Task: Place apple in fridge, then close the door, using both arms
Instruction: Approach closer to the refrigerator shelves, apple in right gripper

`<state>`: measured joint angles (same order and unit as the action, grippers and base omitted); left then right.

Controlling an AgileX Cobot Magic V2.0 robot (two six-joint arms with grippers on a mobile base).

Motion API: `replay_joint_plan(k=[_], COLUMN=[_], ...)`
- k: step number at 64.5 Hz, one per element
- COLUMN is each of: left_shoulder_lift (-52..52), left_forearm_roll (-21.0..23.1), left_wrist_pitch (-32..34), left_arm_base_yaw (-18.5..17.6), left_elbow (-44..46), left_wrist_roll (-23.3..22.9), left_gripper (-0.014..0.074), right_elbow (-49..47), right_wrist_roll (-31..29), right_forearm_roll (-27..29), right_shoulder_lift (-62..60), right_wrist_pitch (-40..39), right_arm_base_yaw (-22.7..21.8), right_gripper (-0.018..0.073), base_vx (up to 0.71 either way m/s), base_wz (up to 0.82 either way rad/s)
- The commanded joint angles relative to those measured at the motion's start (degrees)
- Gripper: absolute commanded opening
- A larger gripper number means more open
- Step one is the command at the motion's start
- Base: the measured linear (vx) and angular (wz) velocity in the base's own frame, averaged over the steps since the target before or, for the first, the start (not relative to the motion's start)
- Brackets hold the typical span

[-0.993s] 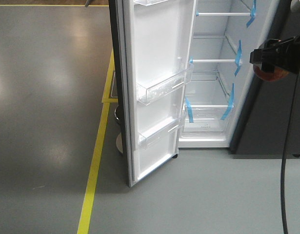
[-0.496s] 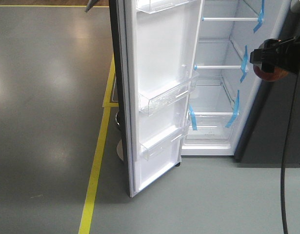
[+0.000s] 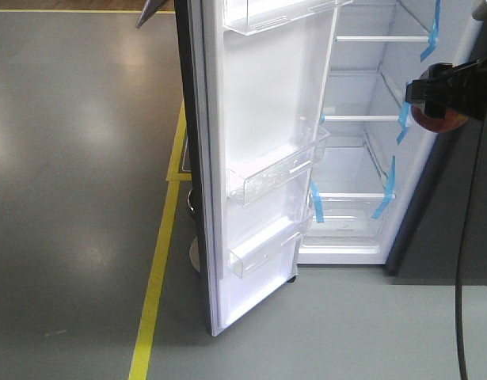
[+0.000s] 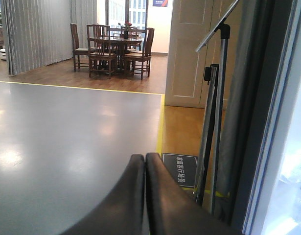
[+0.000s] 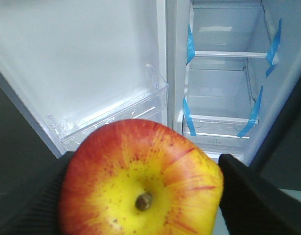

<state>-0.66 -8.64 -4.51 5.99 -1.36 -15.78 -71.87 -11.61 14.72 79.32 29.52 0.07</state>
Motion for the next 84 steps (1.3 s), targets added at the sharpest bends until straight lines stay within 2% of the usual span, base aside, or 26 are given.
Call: replay_joint_plan(k=[1,84], left_shoulder_lift=[-0.9,-0.9], left_forearm_roll=[0.0,0.0], left_wrist_pitch=[4.0,4.0], left_arm_base_yaw=[-0.4,-0.4], left_elbow=[-1.6,-1.6], left_wrist_roll=[-0.5,-0.5], left_gripper=[-0.0006,-0.0006], right_elbow=[-1.8,-1.8], right_wrist_roll=[-0.4,-0.4], right_forearm_roll=[0.6,0.6], right_shoulder_lift=[-2.1,-2.1], right_wrist_pitch=[-4.0,-4.0], right_arm_base_yaw=[0.0,0.0], right_gripper=[-0.0005,-0.0005], base_vx=[0.10,0.10], base_wz=[0.00,-0.02])
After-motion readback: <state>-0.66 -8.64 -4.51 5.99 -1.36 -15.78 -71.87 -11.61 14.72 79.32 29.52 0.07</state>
